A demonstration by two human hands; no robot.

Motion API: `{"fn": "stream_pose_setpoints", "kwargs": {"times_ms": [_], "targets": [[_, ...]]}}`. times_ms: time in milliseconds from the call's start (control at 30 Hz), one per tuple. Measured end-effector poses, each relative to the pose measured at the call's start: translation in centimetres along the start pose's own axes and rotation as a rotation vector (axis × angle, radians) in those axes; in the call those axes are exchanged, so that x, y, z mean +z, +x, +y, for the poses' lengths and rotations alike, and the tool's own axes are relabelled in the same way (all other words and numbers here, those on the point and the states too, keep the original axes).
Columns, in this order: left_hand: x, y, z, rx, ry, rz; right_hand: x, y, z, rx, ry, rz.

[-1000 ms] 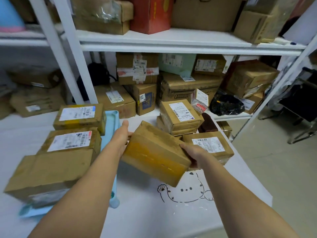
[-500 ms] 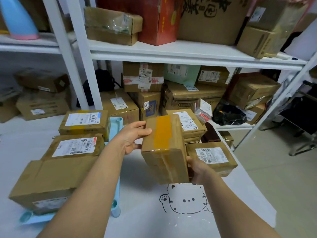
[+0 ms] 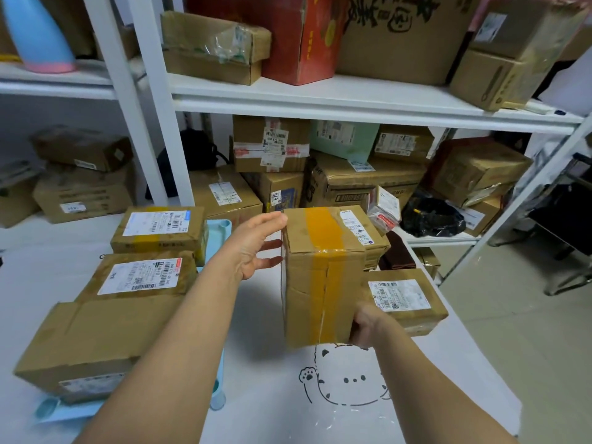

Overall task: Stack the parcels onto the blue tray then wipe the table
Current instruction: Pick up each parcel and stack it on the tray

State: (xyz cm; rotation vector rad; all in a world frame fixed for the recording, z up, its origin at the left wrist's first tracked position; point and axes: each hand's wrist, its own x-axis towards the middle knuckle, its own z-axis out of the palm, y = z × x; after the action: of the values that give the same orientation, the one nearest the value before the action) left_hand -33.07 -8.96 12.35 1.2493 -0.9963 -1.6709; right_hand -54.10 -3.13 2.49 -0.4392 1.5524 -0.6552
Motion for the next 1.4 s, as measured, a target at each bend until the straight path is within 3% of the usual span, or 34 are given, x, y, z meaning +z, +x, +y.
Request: {"fn": "stream_pose_setpoints", "kwargs": {"times_ms": [300, 467, 633, 733, 900, 1067, 1200, 1400], "targets": [[-1.7, 0.8, -1.2, 0.025, 0.076, 0.117, -1.0, -0.6, -1.5, -0.142, 0.232, 0.054], [-2.3, 1.3, -2.4, 0.009, 0.138, 0.294, -1.2, -1.7, -2.7, -0.191, 0.196, 0.124], [-1.5, 0.1, -1.9, -0.233, 0.158, 0.125, -1.7, -1.3, -3.8, -0.259, 0.109, 0.250], [-1.1, 0.0, -2.1, -0.316, 0.171, 0.108, -1.6, -1.9, -4.7, -0.325, 0.064, 0.278], [-1.0, 0.3, -3.2, -0.385, -0.066, 0.244, -1.5, -2.8, -5.8, -0.343, 0.129, 0.259], [-1.2, 0.6, -4.3, -0.448, -0.234, 0.277, -1.9, -2.4, -5.8, -0.298, 0.267, 0.280], [-0.8, 0.6, -4.6, -0.466, -0.263, 0.288, -2.5, -2.9, -5.7, -0.215, 0.259, 0.213], [-0.2, 0.9, -4.9, -0.421, -0.292, 0.311, -2.3, -3.5, -6.0, -0.049, 0.067, -0.045]]}}
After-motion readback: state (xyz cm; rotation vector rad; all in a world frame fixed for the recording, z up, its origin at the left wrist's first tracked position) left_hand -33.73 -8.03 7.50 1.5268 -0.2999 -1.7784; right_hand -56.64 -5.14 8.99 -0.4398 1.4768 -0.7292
